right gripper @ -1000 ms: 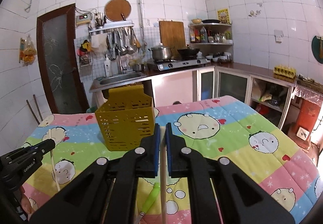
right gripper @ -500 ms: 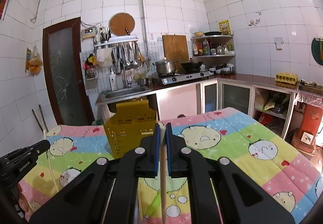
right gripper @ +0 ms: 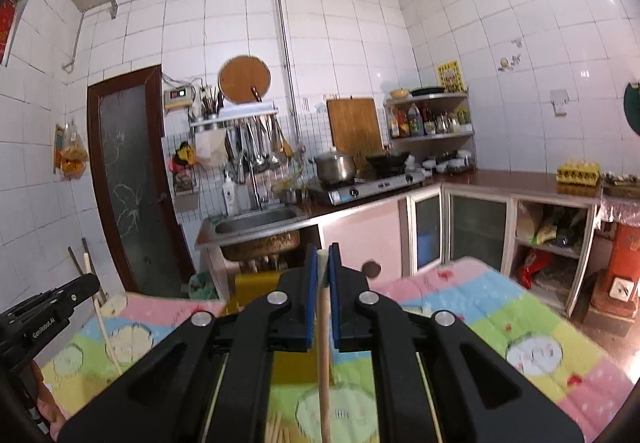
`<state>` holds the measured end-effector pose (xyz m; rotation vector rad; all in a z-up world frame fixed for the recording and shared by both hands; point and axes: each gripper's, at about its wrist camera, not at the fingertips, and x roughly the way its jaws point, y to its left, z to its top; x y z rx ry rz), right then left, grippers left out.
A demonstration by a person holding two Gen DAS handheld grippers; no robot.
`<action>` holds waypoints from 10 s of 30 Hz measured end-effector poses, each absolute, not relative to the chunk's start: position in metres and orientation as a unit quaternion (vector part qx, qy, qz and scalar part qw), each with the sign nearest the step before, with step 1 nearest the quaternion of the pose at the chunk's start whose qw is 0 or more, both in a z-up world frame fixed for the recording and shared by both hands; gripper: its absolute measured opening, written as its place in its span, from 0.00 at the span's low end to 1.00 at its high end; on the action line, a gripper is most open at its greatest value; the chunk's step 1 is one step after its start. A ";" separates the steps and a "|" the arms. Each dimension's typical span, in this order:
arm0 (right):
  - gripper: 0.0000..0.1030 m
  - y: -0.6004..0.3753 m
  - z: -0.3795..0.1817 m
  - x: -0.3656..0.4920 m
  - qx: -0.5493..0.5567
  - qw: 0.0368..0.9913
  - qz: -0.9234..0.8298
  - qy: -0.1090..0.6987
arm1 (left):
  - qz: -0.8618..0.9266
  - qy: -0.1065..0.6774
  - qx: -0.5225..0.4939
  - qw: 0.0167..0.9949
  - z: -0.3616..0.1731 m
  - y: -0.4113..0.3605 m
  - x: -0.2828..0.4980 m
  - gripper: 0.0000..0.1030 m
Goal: Organize utensils
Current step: 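Lift both held chopsticks and carry them over the yellow slotted holder, then lower the chopsticks into the holder and open both grippers, then grasp the green-handled utensil with the right gripper while the left gripper grasps a chopstick, then lift the green utensil and chopstick and carry both over the yellow holder, then lower both items into the holder and open both grippers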
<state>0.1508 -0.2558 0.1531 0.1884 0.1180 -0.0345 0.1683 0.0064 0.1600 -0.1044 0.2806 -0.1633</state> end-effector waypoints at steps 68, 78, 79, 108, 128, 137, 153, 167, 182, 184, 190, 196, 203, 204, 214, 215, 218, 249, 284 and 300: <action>0.81 -0.261 0.057 0.197 0.065 0.980 -0.034 0.185 | -0.022 0.176 -0.017 0.984 0.098 0.016 0.204 0.95; 0.85 -0.260 -0.007 0.153 0.066 0.971 -0.038 0.226 | -0.020 0.221 -0.008 0.975 0.052 0.006 0.169 0.95; 0.85 -0.260 -0.013 0.153 0.065 0.971 -0.038 0.229 | -0.021 0.227 -0.008 0.974 0.045 0.004 0.169 0.95; 0.85 -0.244 -0.043 0.179 0.027 0.945 -0.065 0.319 | -0.030 0.374 -0.025 0.927 -0.042 -0.010 0.208 0.95; 0.77 -0.231 -0.060 0.195 0.045 0.909 -0.063 0.409 | -0.038 0.417 0.040 0.907 -0.049 -0.041 0.232 0.94; 0.47 -0.223 -0.064 0.200 0.067 0.898 -0.049 0.432 | -0.060 0.446 0.024 0.893 -0.056 -0.044 0.247 0.68; 0.21 -0.222 -0.062 0.228 0.052 0.901 -0.034 0.430 | -0.087 0.453 0.021 0.887 -0.054 -0.054 0.254 0.29; 0.21 -0.232 -0.065 0.225 0.080 0.907 -0.015 0.412 | -0.108 0.442 0.013 0.891 -0.055 -0.048 0.245 0.08; 0.19 -0.237 -0.053 0.220 0.079 0.916 -0.010 0.394 | -0.099 0.413 0.007 0.905 -0.042 -0.039 0.242 0.07; 0.19 -0.237 -0.051 0.219 0.079 0.917 -0.009 0.391 | -0.096 0.408 0.008 0.908 -0.038 -0.037 0.241 0.07; 0.19 -0.240 -0.037 0.211 0.085 0.924 -0.006 0.372 | -0.084 0.372 0.018 0.924 -0.017 -0.033 0.227 0.04; 0.18 -0.242 -0.011 0.196 0.085 0.940 0.003 0.331 | -0.076 0.335 0.014 0.939 0.007 -0.025 0.207 0.04; 0.18 -0.242 0.020 0.166 0.075 0.962 0.007 0.261 | -0.076 0.284 0.001 0.956 0.032 -0.008 0.175 0.04; 0.18 -0.241 0.023 0.163 0.073 0.964 0.007 0.254 | -0.076 0.278 -0.001 0.957 0.034 -0.006 0.171 0.04; 0.18 -0.233 0.038 0.119 0.048 0.980 0.004 0.192 | -0.074 0.216 -0.016 0.973 0.055 0.018 0.120 0.05; 0.18 -0.233 0.038 0.116 0.048 0.981 0.005 0.189 | -0.074 0.212 -0.020 0.974 0.057 0.020 0.117 0.05; 0.18 -0.233 0.041 0.108 0.051 0.983 0.007 0.178 | -0.075 0.201 -0.030 0.976 0.060 0.026 0.108 0.05; 0.18 -0.229 0.107 0.146 0.024 0.994 0.002 0.103 | -0.092 0.102 -0.048 0.989 0.149 0.010 0.166 0.04; 0.18 -0.227 0.086 0.342 0.018 0.981 0.013 0.193 | -0.088 0.147 -0.046 0.984 0.097 -0.040 0.376 0.05; 0.76 -0.249 0.114 0.258 0.037 0.982 -0.002 0.186 | -0.036 0.169 -0.018 0.985 0.133 0.012 0.282 0.95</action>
